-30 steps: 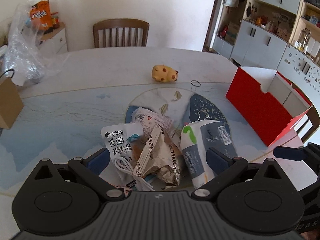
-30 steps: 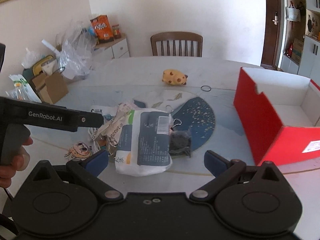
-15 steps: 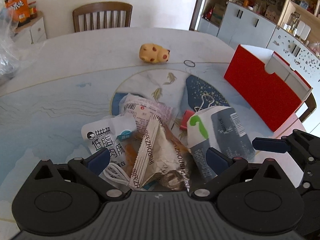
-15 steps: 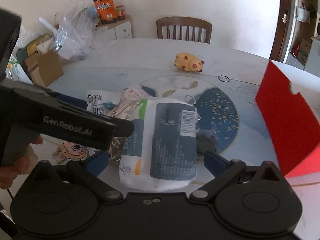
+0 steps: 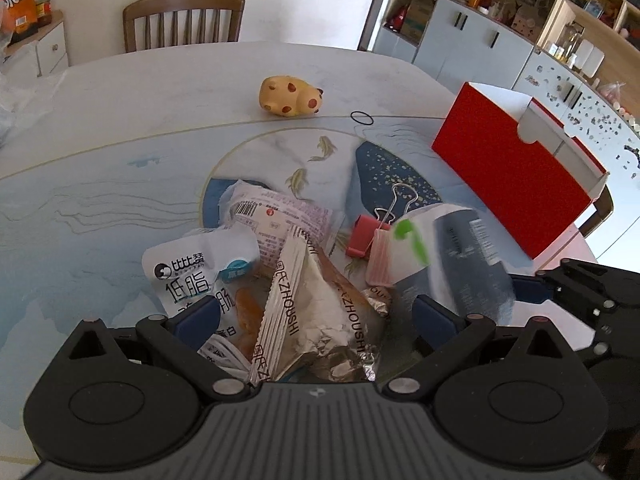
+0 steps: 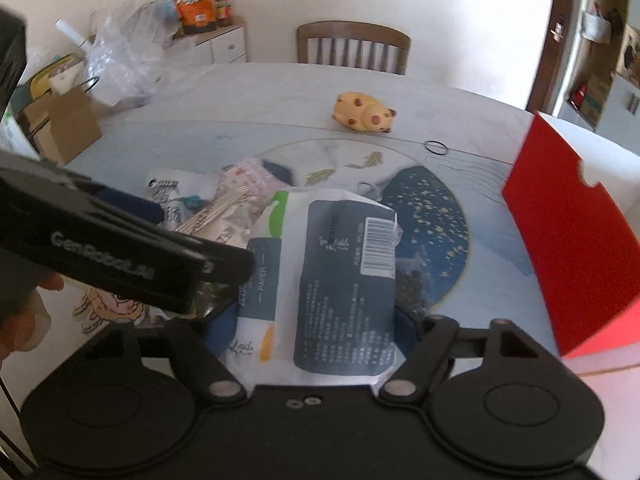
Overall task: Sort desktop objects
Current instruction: 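Reach both grippers toward the pile, left to silver foil bag, right to white-blue packet, then grasp the silver foil bag with the left gripper while the right grasps the white-blue packet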
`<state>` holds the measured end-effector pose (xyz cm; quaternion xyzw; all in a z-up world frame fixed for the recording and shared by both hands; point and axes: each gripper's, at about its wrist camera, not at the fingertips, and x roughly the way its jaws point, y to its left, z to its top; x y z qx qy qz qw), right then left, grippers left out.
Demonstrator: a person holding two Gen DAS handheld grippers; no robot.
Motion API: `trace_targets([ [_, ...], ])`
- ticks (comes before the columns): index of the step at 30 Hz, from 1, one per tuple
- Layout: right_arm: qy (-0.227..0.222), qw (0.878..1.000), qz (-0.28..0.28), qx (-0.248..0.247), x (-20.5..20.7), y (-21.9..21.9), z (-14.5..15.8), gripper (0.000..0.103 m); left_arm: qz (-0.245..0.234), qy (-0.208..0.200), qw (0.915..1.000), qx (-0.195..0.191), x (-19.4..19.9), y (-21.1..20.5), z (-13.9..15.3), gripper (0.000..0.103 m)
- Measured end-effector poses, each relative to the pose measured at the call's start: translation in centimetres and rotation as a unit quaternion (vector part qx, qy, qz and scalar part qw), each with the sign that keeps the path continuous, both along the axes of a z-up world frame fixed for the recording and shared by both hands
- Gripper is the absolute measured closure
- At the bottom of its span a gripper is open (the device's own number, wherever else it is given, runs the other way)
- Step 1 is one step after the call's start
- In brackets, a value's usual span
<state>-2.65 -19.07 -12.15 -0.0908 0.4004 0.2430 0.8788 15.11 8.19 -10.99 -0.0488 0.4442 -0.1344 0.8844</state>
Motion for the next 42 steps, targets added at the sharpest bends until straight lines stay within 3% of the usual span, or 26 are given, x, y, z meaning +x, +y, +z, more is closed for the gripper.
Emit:
trace_targets([
  [5, 0.007, 0.999, -0.033, 0.014, 0.1, -1.8, 0.4, 0.036, -0.014, -0.002, 0.9999, 0.000, 0.0, -0.3, -0.2, 0.002],
  [16, 0.002, 0.999, -0.046, 0.012, -0.5, -2.2, 0.6, 0.038, -0.042, 0.016, 0.9989, 0.010, 0.1, -1.0, -1.6, 0.029],
  [20, -0.005, 0.999, -0.049, 0.011, -0.6, -2.5, 1.1, 0.040, -0.044, 0.014, 0.9989, 0.010, 0.1, -0.9, -1.6, 0.032],
  [28, -0.017, 0.998, -0.061, 0.001, -0.9, -3.1, 2.5, 0.040, -0.056, 0.009, 0.9984, -0.002, -0.1, -1.0, -1.3, 0.050],
  [42, -0.039, 0.997, -0.071, 0.020, -0.8, -7.2, 5.7, 0.040, -0.015, -0.010, 0.9990, -0.041, -1.5, -1.2, 2.6, 0.052],
])
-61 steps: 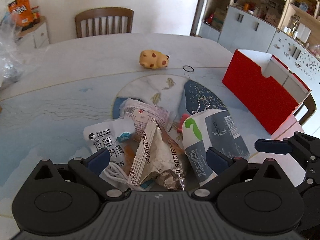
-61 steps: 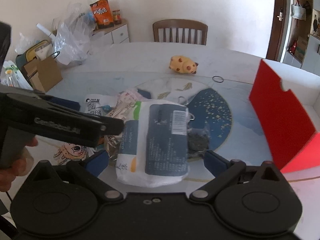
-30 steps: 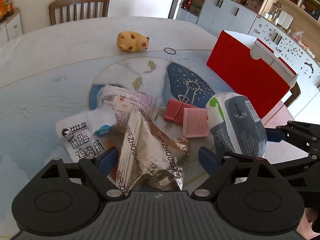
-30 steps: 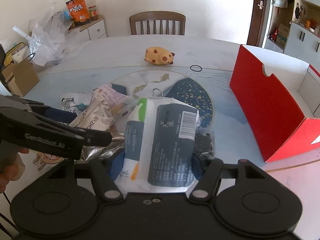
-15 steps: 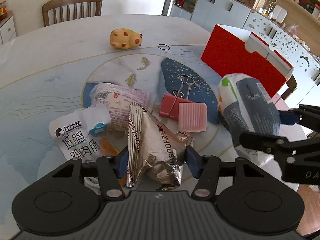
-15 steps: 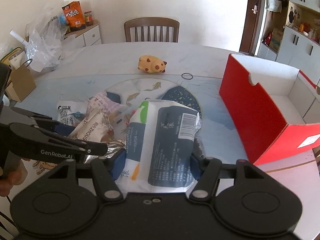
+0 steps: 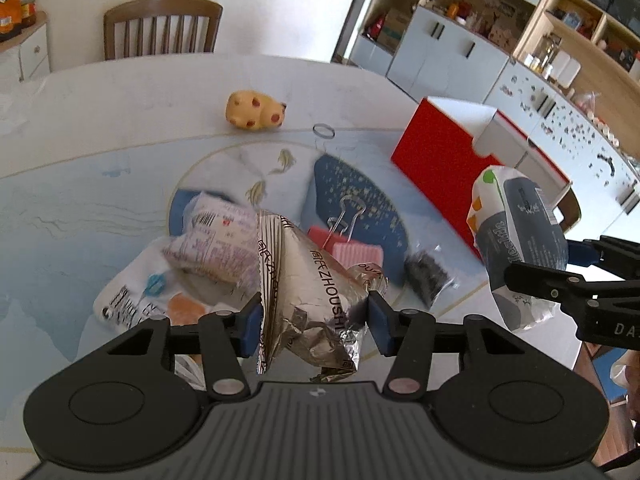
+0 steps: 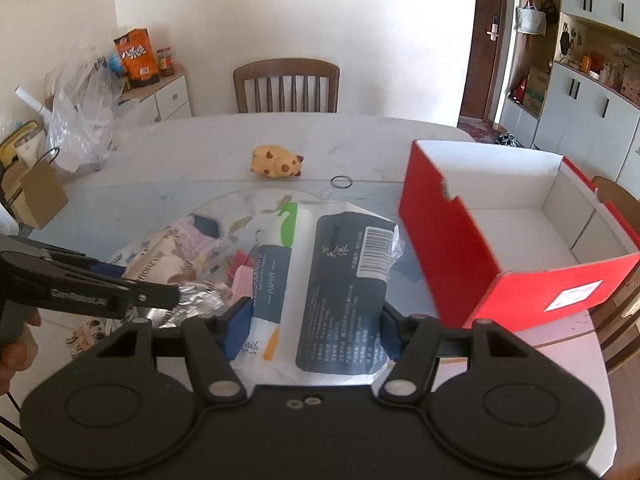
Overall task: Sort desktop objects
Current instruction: 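Grasp the silver foil bag with the left gripper while the right grasps the white-blue packet, then carry both bags over the red box and lower them inside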
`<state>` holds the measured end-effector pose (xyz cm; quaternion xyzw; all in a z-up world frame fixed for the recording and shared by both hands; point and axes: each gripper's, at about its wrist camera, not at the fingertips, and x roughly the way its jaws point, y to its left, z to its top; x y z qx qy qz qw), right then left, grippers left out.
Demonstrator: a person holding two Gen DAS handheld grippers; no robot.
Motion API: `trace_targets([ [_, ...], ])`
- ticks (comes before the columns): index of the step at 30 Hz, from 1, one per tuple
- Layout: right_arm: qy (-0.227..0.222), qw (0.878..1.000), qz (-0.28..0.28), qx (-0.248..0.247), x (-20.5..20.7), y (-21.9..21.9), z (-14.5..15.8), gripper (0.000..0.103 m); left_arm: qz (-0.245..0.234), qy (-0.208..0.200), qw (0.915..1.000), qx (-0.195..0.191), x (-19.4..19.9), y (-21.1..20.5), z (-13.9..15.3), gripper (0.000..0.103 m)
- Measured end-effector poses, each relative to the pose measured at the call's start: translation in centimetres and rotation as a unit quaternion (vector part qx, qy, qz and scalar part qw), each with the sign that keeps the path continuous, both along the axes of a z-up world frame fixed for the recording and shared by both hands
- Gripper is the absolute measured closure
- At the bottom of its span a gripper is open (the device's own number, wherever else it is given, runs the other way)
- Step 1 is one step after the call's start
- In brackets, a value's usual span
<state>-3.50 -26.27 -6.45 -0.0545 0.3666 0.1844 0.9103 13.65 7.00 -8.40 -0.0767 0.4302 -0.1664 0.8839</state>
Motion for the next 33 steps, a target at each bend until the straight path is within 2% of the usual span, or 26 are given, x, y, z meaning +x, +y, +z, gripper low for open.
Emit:
trace_targets([
  [9, -0.015, 0.998, 0.042, 0.035, 2.9, -5.1, 2.7, 0.040, 0.050, -0.031, 0.9983, 0.008, -0.6, -3.6, 4.2, 0.052],
  [17, -0.036, 0.996, 0.067, 0.054, 7.0, -10.8, 5.2, 0.040, 0.080, -0.052, 0.9954, -0.010, 0.2, -7.6, 7.5, 0.052],
  [23, -0.030, 0.996, 0.058, 0.058, 9.3, -14.6, 5.1, 0.040, 0.079, -0.063, 0.9948, -0.015, 1.3, -11.2, 8.9, 0.052],
  [33, -0.030, 0.997, 0.056, 0.050, 11.9, -18.9, 4.5, 0.040, 0.043, -0.079, 0.9959, 0.002, 4.6, -17.4, 10.5, 0.051],
])
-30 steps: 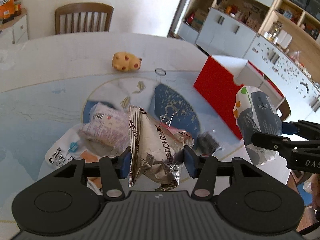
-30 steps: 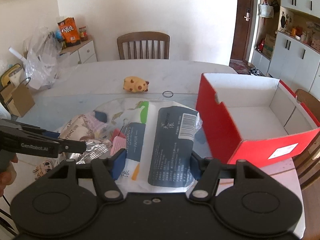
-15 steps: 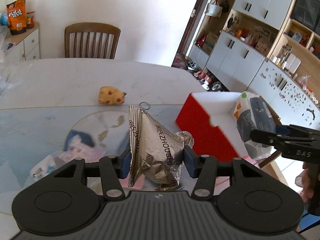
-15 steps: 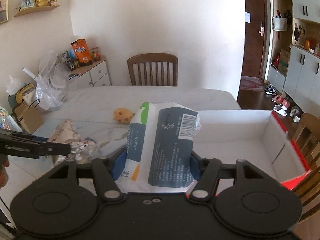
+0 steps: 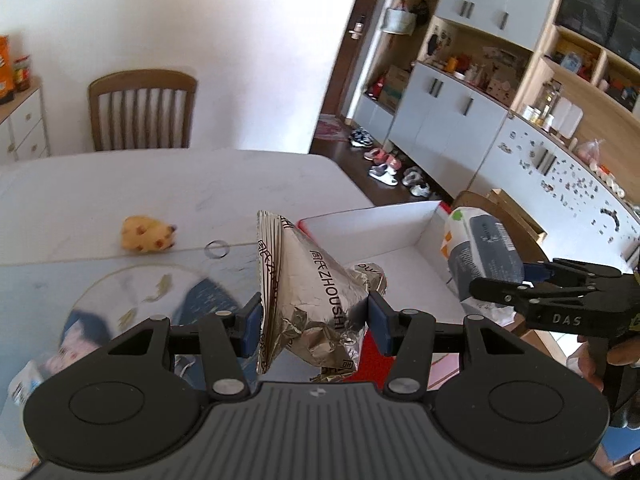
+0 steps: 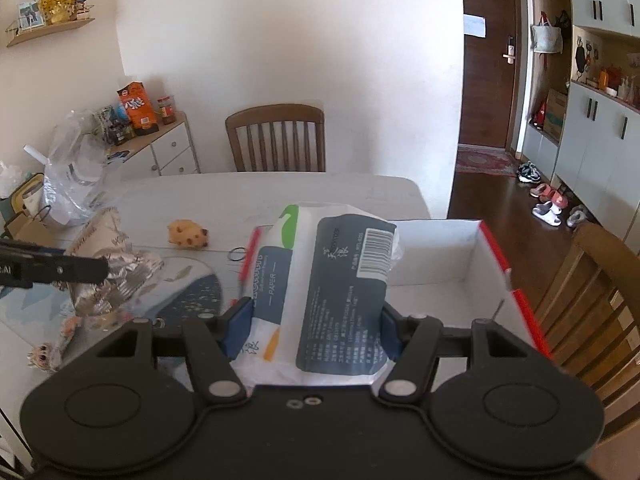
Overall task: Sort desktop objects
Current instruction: 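Carry both bags over the red box and lower them inside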
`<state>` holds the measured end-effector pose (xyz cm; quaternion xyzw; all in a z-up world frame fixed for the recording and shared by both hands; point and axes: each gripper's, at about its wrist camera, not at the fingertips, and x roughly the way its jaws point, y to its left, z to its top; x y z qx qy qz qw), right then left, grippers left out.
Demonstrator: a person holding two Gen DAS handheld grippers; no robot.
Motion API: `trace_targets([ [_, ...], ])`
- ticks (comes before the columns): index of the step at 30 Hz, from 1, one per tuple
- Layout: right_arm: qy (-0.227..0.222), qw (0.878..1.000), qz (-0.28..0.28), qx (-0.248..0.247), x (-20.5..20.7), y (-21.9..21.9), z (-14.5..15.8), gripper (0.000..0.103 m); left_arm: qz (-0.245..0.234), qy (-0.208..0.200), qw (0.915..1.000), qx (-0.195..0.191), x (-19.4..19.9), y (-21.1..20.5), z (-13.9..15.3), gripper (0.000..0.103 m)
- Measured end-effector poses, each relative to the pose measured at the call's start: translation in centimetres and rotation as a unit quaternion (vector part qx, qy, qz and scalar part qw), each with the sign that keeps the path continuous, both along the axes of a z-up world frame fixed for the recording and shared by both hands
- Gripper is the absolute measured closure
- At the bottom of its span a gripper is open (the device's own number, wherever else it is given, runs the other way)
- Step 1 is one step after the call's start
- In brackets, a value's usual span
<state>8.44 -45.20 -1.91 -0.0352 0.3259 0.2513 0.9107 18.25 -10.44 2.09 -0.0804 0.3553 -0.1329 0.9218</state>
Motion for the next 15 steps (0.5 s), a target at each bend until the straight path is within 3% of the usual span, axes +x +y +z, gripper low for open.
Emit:
trace_targets([
  [8, 0.006, 1.000, -0.018, -0.008, 2.2, -2.8, -1.4, 0.040, -0.047, -0.007, 0.9987, 0.020, 3.6, -4.9, 0.6, 0.051],
  [15, 0.020, 0.999, -0.036, -0.015, 3.9, -4.9, -2.8, 0.040, -0.100, 0.004, 0.9941, 0.042, 7.5, -10.1, -1.0, 0.051],
])
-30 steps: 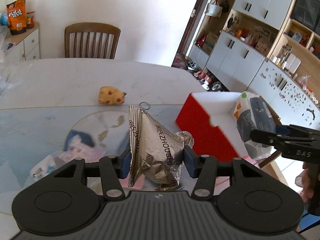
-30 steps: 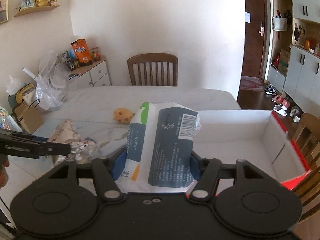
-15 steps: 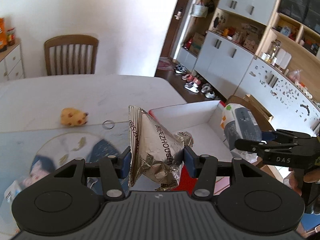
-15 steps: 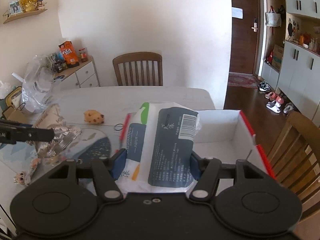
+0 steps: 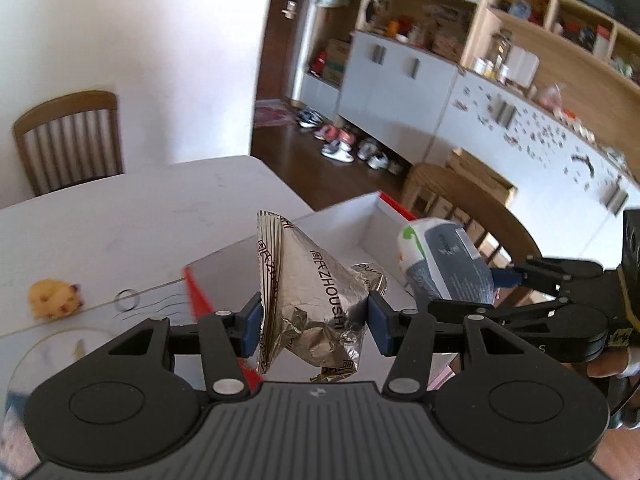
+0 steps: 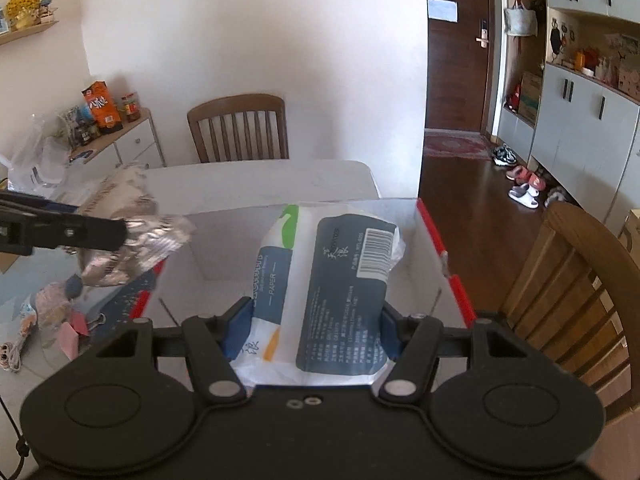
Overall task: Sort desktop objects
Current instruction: 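Carry both bags over the red box and lower them inside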
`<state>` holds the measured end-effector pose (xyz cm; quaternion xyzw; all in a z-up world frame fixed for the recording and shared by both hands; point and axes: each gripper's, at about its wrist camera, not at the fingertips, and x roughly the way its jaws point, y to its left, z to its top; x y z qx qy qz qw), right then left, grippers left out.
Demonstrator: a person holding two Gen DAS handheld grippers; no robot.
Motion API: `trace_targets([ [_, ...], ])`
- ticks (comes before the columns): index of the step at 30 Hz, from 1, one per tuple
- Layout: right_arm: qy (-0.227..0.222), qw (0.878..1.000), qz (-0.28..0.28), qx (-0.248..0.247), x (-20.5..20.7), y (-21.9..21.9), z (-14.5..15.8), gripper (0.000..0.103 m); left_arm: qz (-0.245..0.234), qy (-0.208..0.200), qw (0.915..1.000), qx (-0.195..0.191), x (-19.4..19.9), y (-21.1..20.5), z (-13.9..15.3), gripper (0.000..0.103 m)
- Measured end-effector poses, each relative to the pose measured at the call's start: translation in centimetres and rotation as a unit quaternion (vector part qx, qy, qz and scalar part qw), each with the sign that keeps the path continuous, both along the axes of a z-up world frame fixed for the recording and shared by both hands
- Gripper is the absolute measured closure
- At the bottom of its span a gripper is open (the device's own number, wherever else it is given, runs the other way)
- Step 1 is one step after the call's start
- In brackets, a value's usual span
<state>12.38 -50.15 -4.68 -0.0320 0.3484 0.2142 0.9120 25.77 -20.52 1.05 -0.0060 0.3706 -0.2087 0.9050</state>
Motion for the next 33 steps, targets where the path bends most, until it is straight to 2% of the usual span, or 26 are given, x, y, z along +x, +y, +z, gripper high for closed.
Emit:
trace_targets([
  [3, 0.004, 1.000, 0.002, -0.008, 1.0, 0.1, -0.5, 0.040, -0.015, 0.007, 0.9996, 0.023, 1.4, -2.0, -1.6, 0.051],
  [9, 0.022, 0.999, 0.024, -0.037, 2.8, 1.0, -2.3, 0.040, -0.028, 0.050, 0.9973, 0.046, 3.6, -3.8, -5.2, 0.051],
  [16, 0.070, 0.995, 0.046, -0.061, 4.4, 2.2, -5.2, 0.040, -0.057, 0.077, 0.9924, 0.078, 5.6, -5.6, -7.7, 0.051],
  [21, 0.114, 0.990, 0.051, -0.073, 5.3, 2.8, -6.9, 0.040, -0.066, 0.105, 0.9869, 0.102, 6.7, -6.0, -9.4, 0.051],
  [26, 0.131, 0.986, 0.060, -0.088, 5.6, 2.9, -7.9, 0.039, -0.072, 0.132, 0.9822, 0.113, 7.4, -6.1, -10.3, 0.051],
  [33, 0.149, 0.981, 0.076, -0.097, 5.5, 2.9, -8.9, 0.037, -0.077, 0.140, 0.9781, 0.133, 7.2, -6.5, -10.8, 0.050],
])
